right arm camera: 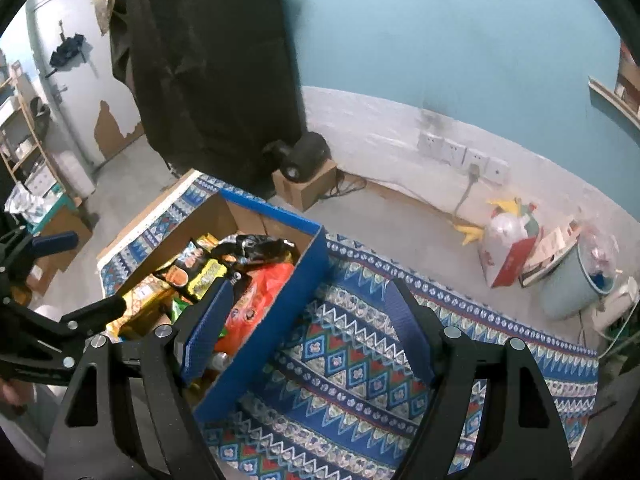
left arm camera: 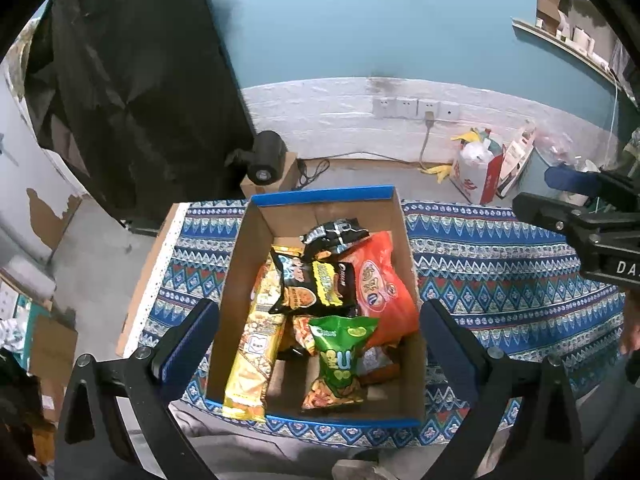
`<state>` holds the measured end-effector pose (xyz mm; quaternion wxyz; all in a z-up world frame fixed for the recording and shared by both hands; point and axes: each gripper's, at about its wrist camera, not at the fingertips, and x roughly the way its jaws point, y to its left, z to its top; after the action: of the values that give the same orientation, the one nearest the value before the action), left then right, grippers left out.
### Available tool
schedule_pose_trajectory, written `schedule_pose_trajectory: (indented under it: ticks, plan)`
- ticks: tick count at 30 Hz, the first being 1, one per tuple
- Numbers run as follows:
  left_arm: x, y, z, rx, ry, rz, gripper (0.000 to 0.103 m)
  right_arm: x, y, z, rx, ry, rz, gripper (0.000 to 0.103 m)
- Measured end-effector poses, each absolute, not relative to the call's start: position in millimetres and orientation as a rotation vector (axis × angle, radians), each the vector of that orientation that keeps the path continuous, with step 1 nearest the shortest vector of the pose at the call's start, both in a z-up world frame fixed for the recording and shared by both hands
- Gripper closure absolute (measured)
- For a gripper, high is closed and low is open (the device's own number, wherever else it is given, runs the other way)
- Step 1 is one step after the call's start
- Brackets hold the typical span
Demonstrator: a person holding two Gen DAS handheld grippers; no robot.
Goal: Organize snacks
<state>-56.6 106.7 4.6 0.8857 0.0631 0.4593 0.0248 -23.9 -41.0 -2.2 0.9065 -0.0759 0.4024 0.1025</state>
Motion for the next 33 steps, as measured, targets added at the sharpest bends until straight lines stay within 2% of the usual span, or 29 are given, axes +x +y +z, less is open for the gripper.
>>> schedule_pose_trajectory:
  ticks: [33]
  plan:
    - [-58.8,105.5,-0.3,0.175,0.968,0.07,0.002,-25.1,-36.4,-6.6,-0.189,0.84,0.207,0.026]
